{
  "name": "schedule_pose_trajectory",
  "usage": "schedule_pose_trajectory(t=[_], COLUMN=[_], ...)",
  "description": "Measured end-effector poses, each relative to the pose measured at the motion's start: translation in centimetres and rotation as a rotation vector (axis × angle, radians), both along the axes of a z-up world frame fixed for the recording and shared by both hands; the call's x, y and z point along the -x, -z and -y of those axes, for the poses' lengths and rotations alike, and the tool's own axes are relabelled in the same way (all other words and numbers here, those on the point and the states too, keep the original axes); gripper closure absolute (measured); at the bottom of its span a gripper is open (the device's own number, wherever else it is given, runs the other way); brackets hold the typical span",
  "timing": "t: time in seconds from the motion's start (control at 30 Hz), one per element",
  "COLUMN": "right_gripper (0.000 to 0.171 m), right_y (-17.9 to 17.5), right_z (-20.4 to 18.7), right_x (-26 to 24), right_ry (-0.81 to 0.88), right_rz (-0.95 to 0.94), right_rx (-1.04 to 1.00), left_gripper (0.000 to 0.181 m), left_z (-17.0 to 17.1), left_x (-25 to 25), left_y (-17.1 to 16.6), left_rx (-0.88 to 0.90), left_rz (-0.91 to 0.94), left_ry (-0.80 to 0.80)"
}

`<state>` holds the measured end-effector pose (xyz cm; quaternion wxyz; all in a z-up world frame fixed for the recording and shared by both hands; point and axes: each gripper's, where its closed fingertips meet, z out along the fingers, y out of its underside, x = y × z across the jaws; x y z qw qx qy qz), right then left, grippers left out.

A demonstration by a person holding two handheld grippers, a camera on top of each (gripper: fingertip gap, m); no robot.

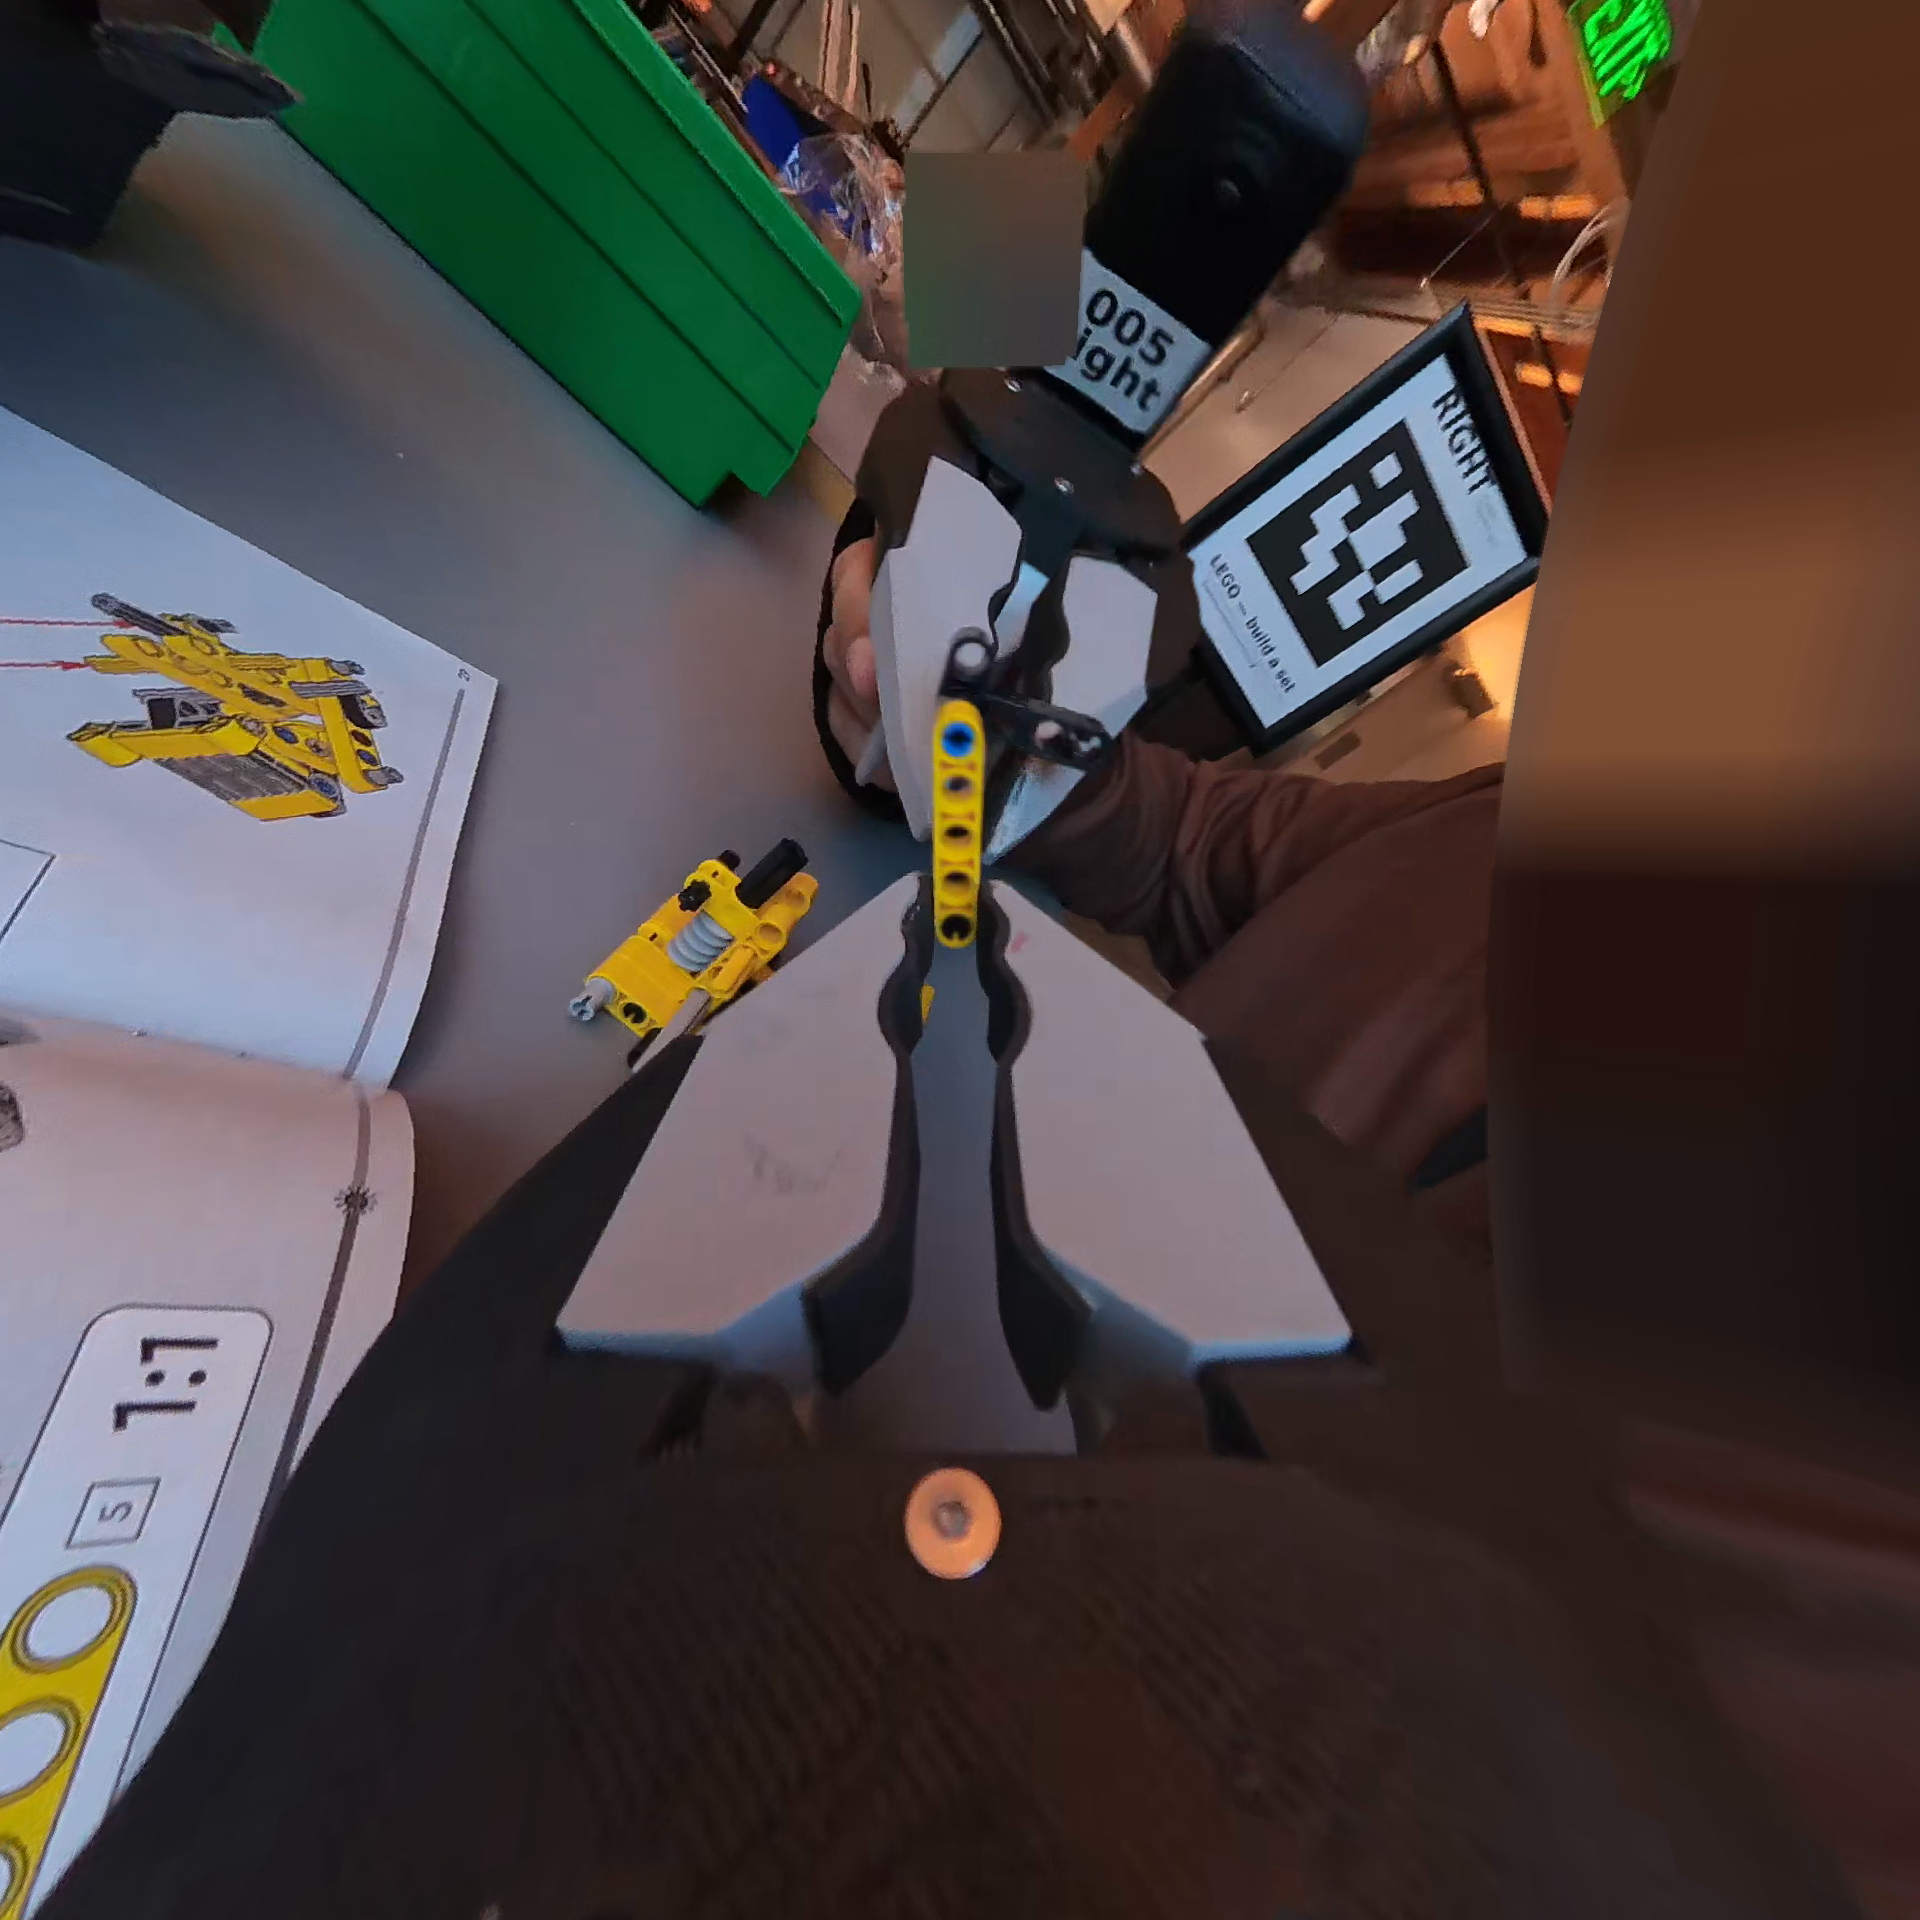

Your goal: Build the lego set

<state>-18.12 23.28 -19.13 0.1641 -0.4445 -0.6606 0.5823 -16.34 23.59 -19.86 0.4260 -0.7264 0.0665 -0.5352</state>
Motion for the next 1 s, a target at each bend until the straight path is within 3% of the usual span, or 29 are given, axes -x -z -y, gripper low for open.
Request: schedule_pose_trajectory(t=[0.03, 0.33, 0.67, 0.8, 1.0], right_gripper=[0.169, 0.169, 0.171, 0.170, 0.171], right_y=[-0.2, 0.8, 1.3, 0.7, 0.9], right_z=[0.1, 0.2, 0.5, -0.3, 0.5], right_x=[-0.1, -0.2, -0.3, -0.1, 0.0], right_ry=[-0.009, -0.038, -0.062, -0.027, -0.047], right_rz=[0.002, 0.038, 0.067, 0.034, 0.046], right_rx=[0.031, 0.033, 0.046, 0.048, 0.050], left_gripper=[0.176, 0.176, 0.176, 0.176, 0.176], left_z=[0.0, 0.1, 0.3, 0.4, 0.6], left_x=[-0.2, -0.7, -0.1, 0.0, -0.9], left_y=[0.0, 1.4, 0.9, 0.6, 1.3], left_rx=[-0.010, -0.002, -0.012, 0.035, 0.020], left_rz=[-0.016, -0.195, -0.169, -0.050, -0.160], left_ry=[0.008, 0.005, -0.016, 0.017, 0.043])
